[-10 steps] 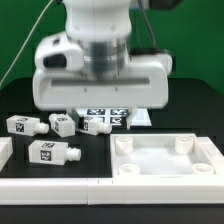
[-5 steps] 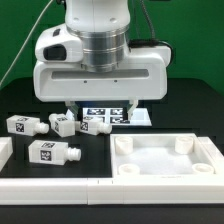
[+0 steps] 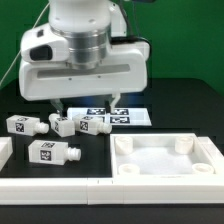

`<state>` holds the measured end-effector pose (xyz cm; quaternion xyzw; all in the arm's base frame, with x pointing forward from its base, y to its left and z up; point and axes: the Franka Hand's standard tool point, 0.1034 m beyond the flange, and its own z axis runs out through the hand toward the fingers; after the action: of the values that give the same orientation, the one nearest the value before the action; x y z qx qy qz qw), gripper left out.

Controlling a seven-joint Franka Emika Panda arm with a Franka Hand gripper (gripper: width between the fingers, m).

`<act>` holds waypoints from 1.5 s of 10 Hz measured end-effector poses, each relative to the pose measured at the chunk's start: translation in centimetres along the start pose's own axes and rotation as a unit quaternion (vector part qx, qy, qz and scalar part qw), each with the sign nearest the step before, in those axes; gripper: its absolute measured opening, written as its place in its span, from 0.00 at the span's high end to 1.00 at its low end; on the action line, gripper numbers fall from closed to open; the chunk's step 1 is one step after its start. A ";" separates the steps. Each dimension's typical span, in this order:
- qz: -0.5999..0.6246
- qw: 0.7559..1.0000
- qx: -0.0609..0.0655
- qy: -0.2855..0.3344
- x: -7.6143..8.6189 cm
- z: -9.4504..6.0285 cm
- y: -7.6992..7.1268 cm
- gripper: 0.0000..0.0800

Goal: Assemble one leg

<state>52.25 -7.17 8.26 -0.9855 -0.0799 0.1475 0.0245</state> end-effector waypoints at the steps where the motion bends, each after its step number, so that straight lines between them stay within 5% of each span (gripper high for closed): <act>1: -0.031 1.000 0.001 0.001 0.0 -0.1 -0.1 0.19; 5: -0.150 0.989 -0.003 -0.007 -0.4 0.4 0.3 0.19; 6: -0.147 0.989 -0.019 -0.022 -1.5 1.5 1.3 0.19; 7: -0.139 0.989 -0.053 -0.017 -2.5 2.1 2.2 0.19; 8: -0.129 0.989 -0.060 -0.033 -4.1 3.4 2.3 0.19; 13: -0.128 0.974 -0.037 -0.182 -4.5 4.7 1.0 0.19; 15: -0.107 0.963 -0.070 -0.237 -5.3 5.6 2.2 0.19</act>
Offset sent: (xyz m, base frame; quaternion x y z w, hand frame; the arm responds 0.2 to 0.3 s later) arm 0.0000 0.0000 0.0000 0.0000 0.0000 -0.1938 0.9810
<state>45.94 -10.04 4.25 -0.9075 -0.1984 0.3672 -0.0481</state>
